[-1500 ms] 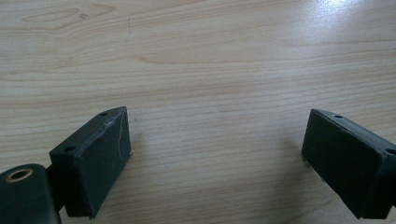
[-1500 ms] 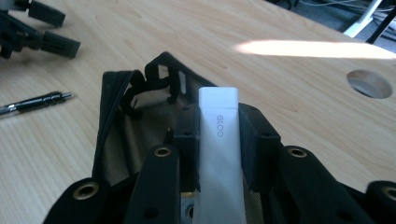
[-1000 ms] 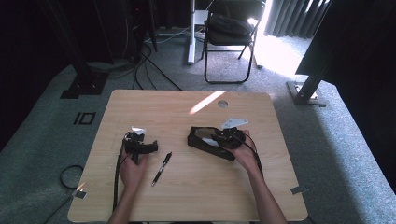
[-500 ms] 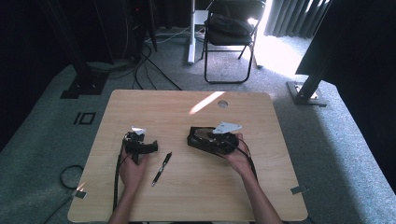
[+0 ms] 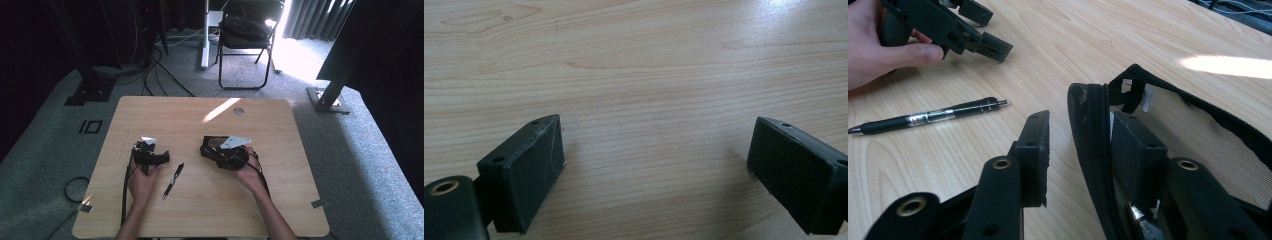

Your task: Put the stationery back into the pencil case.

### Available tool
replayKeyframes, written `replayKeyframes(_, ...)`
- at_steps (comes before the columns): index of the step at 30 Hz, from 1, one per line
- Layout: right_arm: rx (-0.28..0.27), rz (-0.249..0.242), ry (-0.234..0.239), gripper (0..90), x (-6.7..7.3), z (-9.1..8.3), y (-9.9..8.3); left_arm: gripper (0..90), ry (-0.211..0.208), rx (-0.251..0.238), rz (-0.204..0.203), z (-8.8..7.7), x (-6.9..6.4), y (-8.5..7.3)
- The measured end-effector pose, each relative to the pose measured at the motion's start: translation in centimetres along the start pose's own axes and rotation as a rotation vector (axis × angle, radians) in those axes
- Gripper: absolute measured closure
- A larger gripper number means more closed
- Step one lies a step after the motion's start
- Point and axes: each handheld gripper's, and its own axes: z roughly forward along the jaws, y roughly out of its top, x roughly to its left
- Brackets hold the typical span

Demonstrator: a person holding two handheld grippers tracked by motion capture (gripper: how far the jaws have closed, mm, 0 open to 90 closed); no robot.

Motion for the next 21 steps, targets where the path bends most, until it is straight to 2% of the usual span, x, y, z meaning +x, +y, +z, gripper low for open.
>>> replayKeyframes(7, -0.009, 0.002, -0.001, 58.1, 0.3, -0.4, -0.3, 9.5, -0.007, -0.004, 0.007, -0.1, 0.0, -0.1)
replayKeyframes(10, -0.007, 0.004, -0.001, 58.1, 0.3, -0.4, -0.5, 12.8, -0.024, -0.009, 0.024, -0.3, -0.1, -0.1)
replayKeyframes(14, -0.008, 0.007, -0.001, 58.0, 0.5, -0.5, -0.7, 16.4, -0.026, 0.005, 0.025, -0.5, -0.2, -0.1)
replayKeyframes(17, -0.011, 0.007, 0.001, 57.9, 0.7, -0.6, -0.8, 32.7, -0.035, 0.039, 0.034, -1.3, -0.6, 0.0)
replayKeyframes(21, -0.018, 0.01, 0.006, 57.8, 0.9, -0.7, -0.9, 39.4, -0.059, 0.069, 0.062, -1.9, -1.0, -0.2)
